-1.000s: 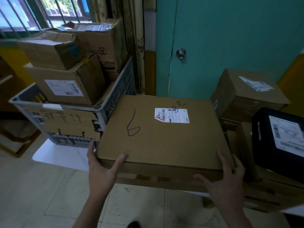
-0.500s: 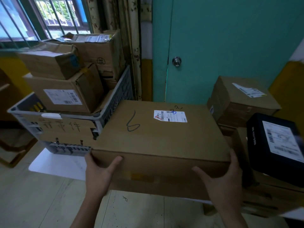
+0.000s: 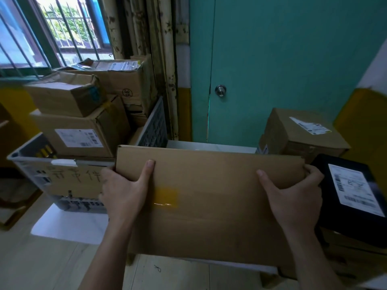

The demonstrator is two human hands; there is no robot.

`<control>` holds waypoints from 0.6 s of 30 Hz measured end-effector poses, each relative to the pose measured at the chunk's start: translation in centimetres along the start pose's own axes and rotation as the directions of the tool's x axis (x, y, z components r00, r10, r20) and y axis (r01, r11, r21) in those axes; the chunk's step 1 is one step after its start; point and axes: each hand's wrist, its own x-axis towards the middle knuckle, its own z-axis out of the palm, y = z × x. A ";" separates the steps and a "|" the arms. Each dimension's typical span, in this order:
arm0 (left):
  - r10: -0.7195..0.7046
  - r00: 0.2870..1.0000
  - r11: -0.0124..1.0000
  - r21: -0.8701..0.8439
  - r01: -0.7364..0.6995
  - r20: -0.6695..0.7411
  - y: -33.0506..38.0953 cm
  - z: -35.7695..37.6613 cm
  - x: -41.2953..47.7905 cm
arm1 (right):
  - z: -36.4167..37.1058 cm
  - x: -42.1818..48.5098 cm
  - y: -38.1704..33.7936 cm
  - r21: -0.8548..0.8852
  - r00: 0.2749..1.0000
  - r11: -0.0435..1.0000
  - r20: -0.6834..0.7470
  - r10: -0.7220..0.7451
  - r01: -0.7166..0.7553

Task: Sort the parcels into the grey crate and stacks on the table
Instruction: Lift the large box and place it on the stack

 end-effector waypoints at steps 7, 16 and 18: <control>0.015 0.957 0.997 0.069 -0.037 0.291 -1.8 -1.3 0.6 | -0.5 0.3 0.4 -0.046 0.970 0.999 0.241 0.015 -0.004; 0.054 0.989 0.997 0.041 -0.060 0.139 -2.4 0.1 0.6 | -1.2 0.5 0.3 -0.061 0.927 0.997 0.369 0.065 -0.045; 0.022 0.990 0.999 0.024 -0.025 0.136 -2.2 0.3 0.8 | -1.1 0.4 0.3 -0.055 0.935 0.998 0.351 0.056 -0.039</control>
